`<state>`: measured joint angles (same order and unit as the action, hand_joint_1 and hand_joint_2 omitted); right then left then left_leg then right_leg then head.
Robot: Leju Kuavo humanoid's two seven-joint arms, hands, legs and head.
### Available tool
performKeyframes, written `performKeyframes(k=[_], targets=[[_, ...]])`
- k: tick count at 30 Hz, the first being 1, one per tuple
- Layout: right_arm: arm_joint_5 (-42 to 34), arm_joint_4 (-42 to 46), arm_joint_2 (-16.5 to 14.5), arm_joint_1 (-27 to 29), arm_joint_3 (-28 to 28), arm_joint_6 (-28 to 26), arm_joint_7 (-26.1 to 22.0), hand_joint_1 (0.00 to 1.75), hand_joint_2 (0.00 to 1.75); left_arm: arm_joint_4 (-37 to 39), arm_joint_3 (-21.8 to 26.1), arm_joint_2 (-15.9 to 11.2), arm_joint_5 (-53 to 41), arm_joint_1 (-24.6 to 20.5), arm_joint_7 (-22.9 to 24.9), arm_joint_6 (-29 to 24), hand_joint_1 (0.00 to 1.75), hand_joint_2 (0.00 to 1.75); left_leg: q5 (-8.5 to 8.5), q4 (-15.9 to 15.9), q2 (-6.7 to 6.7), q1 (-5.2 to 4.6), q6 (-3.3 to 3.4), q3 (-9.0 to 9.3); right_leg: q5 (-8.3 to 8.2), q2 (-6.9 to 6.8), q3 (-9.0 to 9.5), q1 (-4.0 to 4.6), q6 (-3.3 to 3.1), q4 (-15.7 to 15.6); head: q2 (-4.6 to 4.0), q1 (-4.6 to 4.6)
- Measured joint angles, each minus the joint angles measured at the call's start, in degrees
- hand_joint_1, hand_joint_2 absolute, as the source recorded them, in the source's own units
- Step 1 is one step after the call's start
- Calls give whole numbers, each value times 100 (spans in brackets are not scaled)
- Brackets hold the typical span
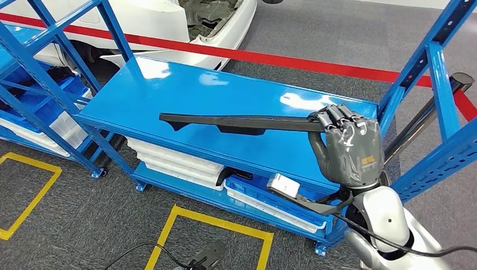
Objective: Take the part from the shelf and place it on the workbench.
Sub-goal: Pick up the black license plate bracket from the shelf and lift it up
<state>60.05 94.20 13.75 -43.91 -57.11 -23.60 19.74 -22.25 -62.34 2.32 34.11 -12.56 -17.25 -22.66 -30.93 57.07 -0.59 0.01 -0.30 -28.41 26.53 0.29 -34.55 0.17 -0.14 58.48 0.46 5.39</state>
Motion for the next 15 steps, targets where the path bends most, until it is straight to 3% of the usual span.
performKeyframes(k=[15], targets=[[302,369,-202,910,74,-576,-418,175,175,0,1,0,71,-5,-32,-168,0,0,0,-3,-1,2,0,-2,1,-1,1,1,-1,0,0,1]])
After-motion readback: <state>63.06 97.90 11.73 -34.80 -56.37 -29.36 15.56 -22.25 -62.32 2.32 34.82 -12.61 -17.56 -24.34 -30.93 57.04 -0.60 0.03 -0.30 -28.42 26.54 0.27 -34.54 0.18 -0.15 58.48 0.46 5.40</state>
